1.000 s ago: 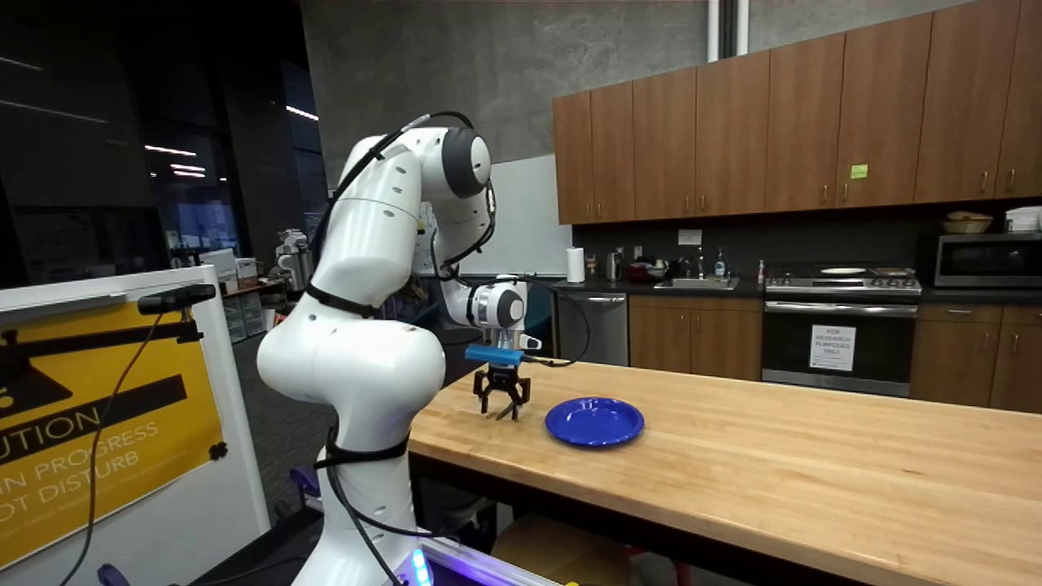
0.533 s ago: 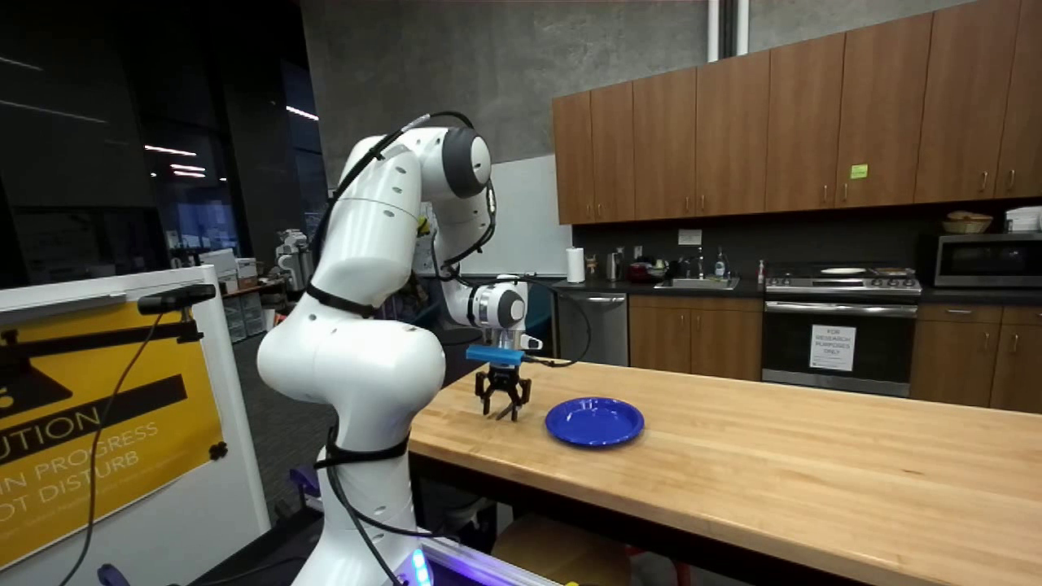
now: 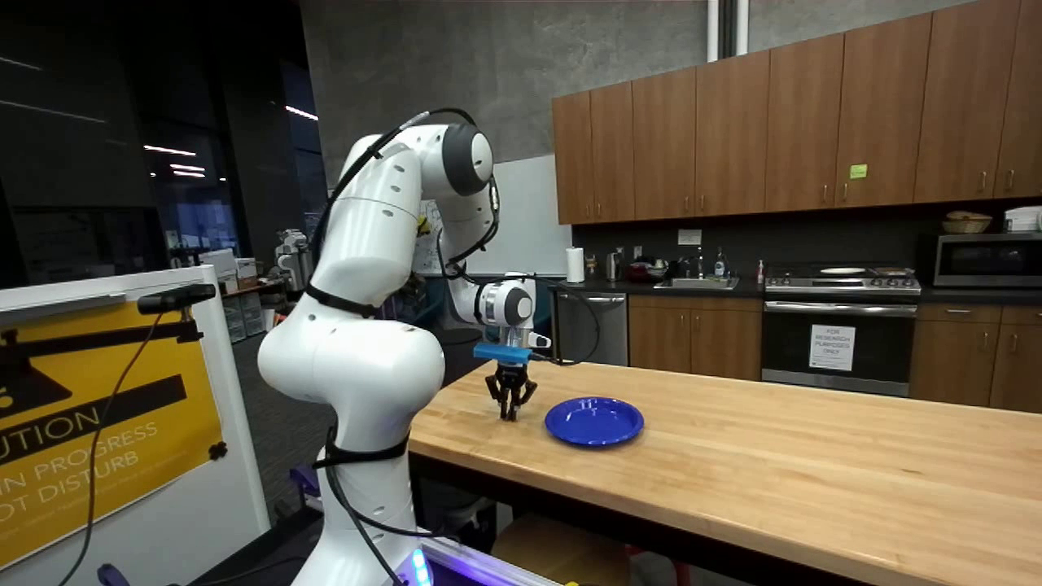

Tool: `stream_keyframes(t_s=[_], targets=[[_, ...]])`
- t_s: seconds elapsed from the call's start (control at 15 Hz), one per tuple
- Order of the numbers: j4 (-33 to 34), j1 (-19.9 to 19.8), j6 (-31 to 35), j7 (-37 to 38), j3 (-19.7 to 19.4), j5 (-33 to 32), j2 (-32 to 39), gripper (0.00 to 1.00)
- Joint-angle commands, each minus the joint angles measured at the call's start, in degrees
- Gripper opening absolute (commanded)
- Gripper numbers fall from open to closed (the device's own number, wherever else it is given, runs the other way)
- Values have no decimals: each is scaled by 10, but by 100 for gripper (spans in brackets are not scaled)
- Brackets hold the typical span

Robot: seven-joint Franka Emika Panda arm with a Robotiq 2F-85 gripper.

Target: Put the pen on the plate

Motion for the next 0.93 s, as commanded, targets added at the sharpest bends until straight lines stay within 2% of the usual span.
stream_keyframes(t_s=[0.0, 0.4, 0.87], targets=[[-5, 2, 4, 1, 2, -3, -4, 0], [-7, 2, 6, 1, 2, -2, -6, 2], [-30, 8, -3, 6, 6, -3, -45, 2]])
